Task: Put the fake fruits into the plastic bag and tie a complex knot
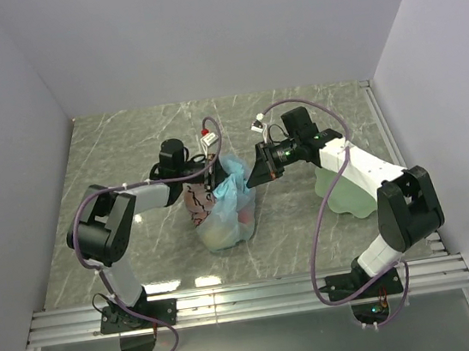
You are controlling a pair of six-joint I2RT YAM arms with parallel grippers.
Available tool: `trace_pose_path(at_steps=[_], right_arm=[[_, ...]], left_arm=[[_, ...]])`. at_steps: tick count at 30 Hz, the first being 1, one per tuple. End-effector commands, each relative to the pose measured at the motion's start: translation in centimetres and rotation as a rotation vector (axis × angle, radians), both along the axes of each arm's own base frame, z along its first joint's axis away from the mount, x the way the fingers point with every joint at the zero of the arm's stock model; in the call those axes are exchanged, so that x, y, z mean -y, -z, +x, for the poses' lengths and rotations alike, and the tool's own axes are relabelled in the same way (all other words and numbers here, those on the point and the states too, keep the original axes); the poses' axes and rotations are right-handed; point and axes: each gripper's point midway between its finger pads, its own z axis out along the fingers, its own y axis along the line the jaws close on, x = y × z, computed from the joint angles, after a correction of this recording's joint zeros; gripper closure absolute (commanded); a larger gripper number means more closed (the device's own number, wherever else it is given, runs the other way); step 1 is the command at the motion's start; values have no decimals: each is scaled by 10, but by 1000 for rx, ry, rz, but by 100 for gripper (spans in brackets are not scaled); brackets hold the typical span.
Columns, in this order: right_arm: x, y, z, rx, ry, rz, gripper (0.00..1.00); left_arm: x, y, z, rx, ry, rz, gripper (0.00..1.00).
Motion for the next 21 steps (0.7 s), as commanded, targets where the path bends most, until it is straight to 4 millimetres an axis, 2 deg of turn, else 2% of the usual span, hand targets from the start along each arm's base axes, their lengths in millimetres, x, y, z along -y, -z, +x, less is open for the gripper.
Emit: trace_pose_path(at_steps=[1, 2, 3, 5, 6, 8, 12, 16, 19, 21], right_arm=[[-4, -7, -1, 8, -27, 33, 100], [-5, -6, 0, 5, -27, 32, 100], [-6, -7, 1, 2, -22, 32, 91], [-9, -6, 1, -7, -24, 29, 85], [-10, -6, 2, -8, -21, 30, 78], [-12, -6, 2, -9, -23, 32, 73], [-16, -6, 7, -9, -15, 36, 73], [-17, -6, 8, 0, -20, 38, 77], [-18, -6, 9, -9, -22, 34, 72], [-19, -6, 8, -5, -31, 37, 74]], left_arm=[[4, -23, 1, 85, 24, -50, 99], [5, -26, 1, 102, 26, -62, 99], [5, -26, -1, 99, 30, -65, 99], [7, -28, -2, 102, 35, -68, 100], [8, -29, -3, 104, 38, -71, 99], [8, -30, -5, 104, 40, -73, 99], [9, -31, -7, 111, 45, -80, 99], [12, -33, -8, 113, 47, -86, 99], [15, -31, -6, 108, 41, -71, 99], [16, -33, -6, 116, 43, -74, 98]])
